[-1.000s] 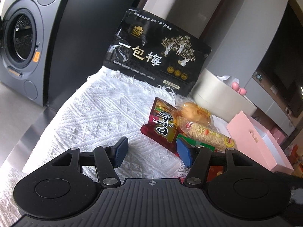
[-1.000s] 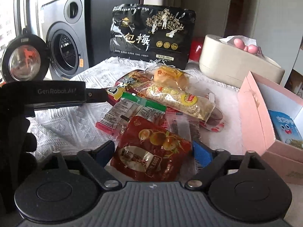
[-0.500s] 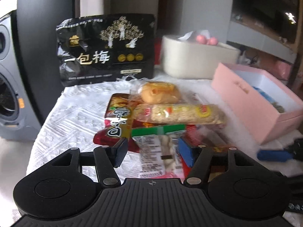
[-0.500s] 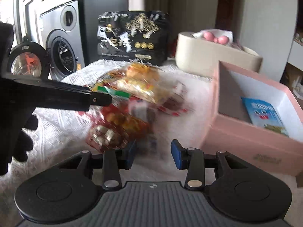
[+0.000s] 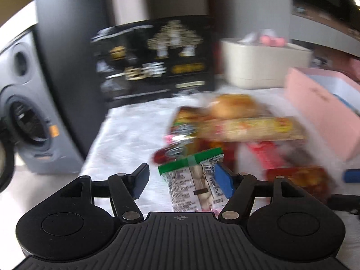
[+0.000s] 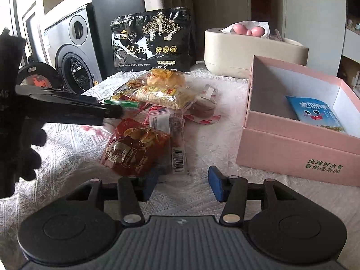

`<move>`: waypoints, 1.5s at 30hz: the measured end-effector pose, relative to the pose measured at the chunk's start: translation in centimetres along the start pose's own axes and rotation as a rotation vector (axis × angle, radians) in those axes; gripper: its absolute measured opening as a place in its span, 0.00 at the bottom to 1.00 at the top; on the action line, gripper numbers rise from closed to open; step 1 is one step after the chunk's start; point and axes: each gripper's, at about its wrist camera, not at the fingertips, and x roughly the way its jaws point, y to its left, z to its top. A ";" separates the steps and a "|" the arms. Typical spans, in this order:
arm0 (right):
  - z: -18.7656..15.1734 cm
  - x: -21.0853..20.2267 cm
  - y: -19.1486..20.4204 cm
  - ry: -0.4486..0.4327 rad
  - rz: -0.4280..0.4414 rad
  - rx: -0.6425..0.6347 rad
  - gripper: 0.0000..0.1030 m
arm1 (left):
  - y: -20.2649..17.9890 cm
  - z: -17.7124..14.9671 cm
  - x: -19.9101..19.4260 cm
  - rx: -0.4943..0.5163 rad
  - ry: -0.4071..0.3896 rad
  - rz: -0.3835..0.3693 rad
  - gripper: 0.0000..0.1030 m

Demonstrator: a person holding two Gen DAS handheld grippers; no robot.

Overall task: Organize snacks
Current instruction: 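Grasp the green-topped clear nut packet with the left tool and lift it, then grasp the red quail-egg packet with the right tool while left holds the nut packet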

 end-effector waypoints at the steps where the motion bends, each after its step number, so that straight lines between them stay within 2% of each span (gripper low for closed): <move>1: 0.0 0.0 0.1 0.001 -0.002 -0.003 0.50 | 0.7 0.0 -0.1 -0.021 0.002 0.003 0.68; 3: 0.1 0.0 0.3 0.004 -0.008 -0.009 0.51 | 1.8 0.0 -0.4 -0.082 0.003 -0.027 0.63; 6: 0.1 0.0 0.6 0.006 -0.018 -0.017 0.52 | 2.2 -0.1 -0.8 -0.162 0.014 -0.129 0.63; 8: 0.1 0.1 0.7 0.008 -0.024 -0.018 0.54 | 1.4 -0.3 -0.8 -0.137 0.016 -0.120 0.63; 11: 0.1 0.0 0.7 0.007 -0.030 -0.018 0.55 | 0.8 -0.4 0.0 -0.125 0.033 -0.046 0.65; 15: -0.1 -0.1 0.6 0.004 -0.025 -0.011 0.56 | 0.4 -0.8 0.9 -0.110 0.077 -0.084 0.67; 17: 0.0 -0.1 0.6 0.005 -0.024 -0.009 0.58 | -0.3 -0.9 1.0 -0.064 0.070 -0.072 0.68; 20: 0.1 -0.1 0.7 0.007 -0.008 -0.027 0.60 | -0.1 -1.1 1.0 -0.064 0.061 -0.094 0.68; 22: 0.3 -0.2 1.3 0.006 0.015 -0.082 0.60 | 0.1 -1.4 0.8 -0.066 0.045 -0.115 0.68; 24: 0.7 -0.5 2.4 -0.011 0.037 -0.195 0.60 | 0.9 -1.8 0.3 -0.104 0.026 -0.146 0.65; 28: 1.3 -0.8 5.3 -0.057 0.040 -0.496 0.60 | 3.3 -2.2 -0.1 -0.259 -0.004 -0.230 0.62; 31: 2.0 0.0 6.8 -0.051 0.052 -0.594 0.60 | 4.5 -2.7 -0.2 -0.336 -0.029 -0.273 0.61; 33: 2.5 0.4 7.5 -0.003 0.105 -0.596 0.60 | 4.9 -3.0 -0.3 -0.364 -0.039 -0.287 0.61; 35: 2.7 -0.1 7.9 0.046 0.198 -0.597 0.60 | 5.2 -3.1 -0.3 -0.386 -0.048 -0.297 0.61; 37: 2.7 -0.7 8.3 0.053 0.245 -0.600 0.60 | 5.5 -3.3 -0.4 -0.411 -0.058 -0.301 0.61; 41: 3.7 0.4 8.6 0.036 0.181 -0.486 0.61 | 6.2 -3.7 -0.6 -0.462 -0.078 -0.295 0.61; 45: 4.8 3.4 8.0 0.043 0.105 -0.341 0.62 | 6.2 -3.8 -0.7 -0.460 -0.077 -0.293 0.61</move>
